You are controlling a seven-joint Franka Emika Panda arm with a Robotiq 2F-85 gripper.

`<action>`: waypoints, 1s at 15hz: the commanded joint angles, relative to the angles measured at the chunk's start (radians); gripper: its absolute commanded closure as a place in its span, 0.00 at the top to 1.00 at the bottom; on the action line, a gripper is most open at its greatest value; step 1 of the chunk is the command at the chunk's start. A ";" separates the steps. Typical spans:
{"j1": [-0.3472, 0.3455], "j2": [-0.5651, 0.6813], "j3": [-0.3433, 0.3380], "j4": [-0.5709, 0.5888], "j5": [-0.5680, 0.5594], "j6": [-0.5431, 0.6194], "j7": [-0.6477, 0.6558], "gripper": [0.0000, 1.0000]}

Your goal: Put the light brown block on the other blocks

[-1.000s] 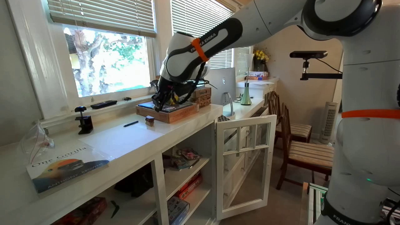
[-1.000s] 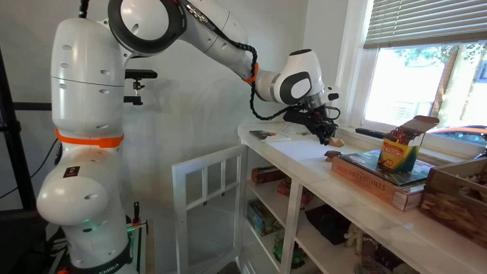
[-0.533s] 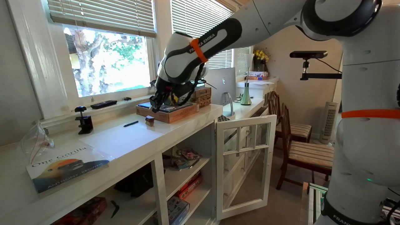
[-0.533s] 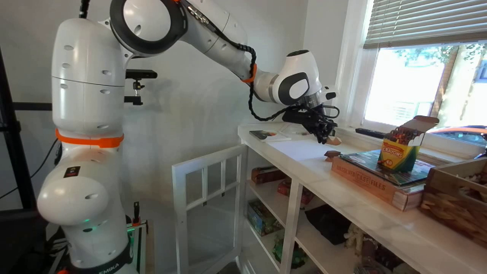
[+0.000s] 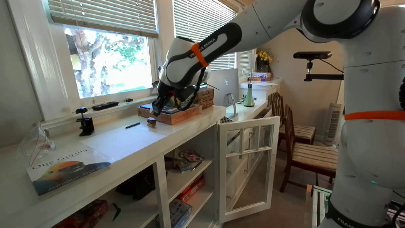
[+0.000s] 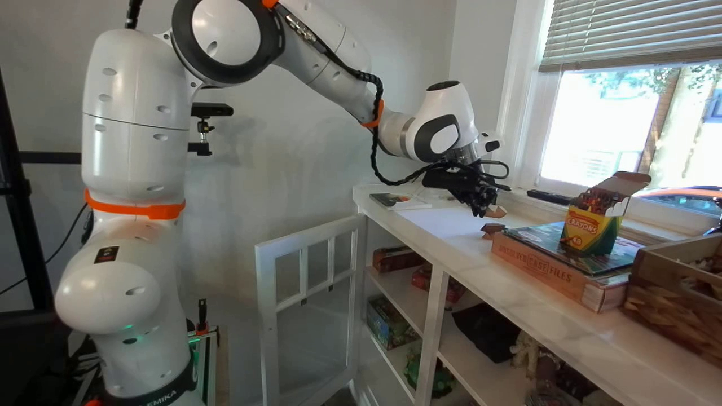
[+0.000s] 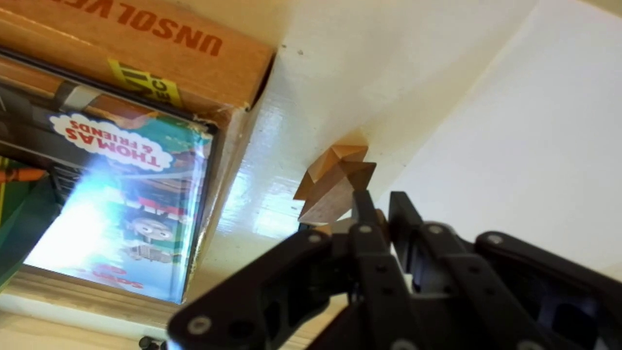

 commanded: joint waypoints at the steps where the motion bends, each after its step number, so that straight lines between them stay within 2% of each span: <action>1: -0.019 0.026 0.019 0.010 0.037 0.026 -0.086 0.03; 8: -0.043 0.041 0.036 0.021 0.086 0.017 -0.212 0.03; 15: -0.057 0.063 0.048 0.047 0.113 0.012 -0.273 0.03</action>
